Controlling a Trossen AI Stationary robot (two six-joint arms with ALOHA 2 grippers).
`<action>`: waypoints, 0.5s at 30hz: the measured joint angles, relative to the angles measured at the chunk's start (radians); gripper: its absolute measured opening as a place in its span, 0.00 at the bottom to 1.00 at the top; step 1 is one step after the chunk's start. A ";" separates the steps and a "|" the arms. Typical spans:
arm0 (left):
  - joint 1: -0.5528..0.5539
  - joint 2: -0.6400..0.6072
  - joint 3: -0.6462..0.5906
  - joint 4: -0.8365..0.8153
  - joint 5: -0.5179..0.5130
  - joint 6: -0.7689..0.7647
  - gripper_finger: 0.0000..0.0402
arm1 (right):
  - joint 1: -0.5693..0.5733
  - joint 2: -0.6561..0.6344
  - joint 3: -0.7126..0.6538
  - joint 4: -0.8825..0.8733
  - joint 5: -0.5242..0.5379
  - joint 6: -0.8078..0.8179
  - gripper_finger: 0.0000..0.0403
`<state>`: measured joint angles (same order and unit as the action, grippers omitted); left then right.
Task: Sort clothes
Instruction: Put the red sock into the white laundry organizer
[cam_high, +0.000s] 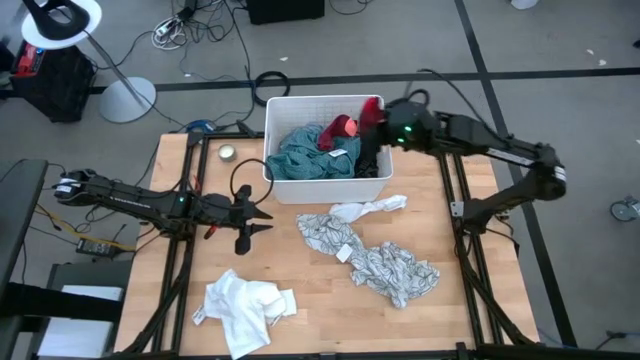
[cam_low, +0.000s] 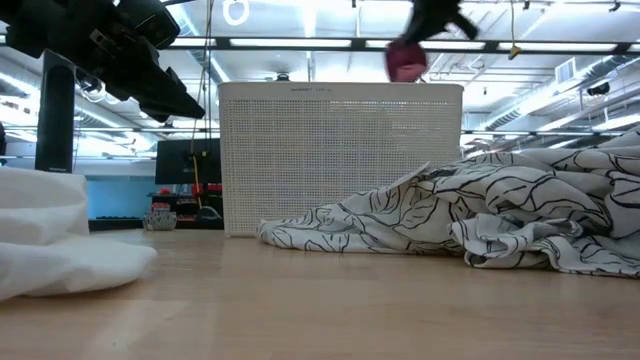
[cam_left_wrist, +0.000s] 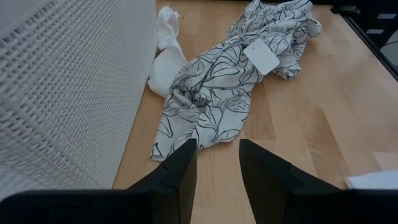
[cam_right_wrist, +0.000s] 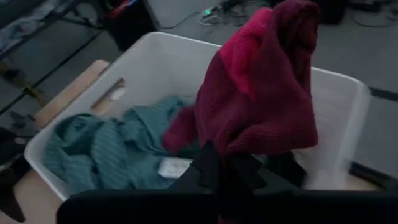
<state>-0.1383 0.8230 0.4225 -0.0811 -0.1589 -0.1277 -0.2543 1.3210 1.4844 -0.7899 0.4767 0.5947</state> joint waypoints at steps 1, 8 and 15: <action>0.000 0.000 0.000 0.000 0.000 0.000 0.31 | 0.000 0.034 0.028 0.009 -0.015 -0.016 0.01; 0.000 0.000 0.000 0.000 0.000 0.000 0.31 | -0.001 0.269 0.254 0.020 -0.089 -0.108 0.01; 0.000 0.000 0.000 0.000 0.001 0.000 0.31 | -0.008 0.460 0.425 0.021 -0.194 -0.145 0.01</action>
<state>-0.1383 0.8230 0.4225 -0.0814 -0.1577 -0.1280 -0.2623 1.7808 1.9091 -0.7693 0.2824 0.4496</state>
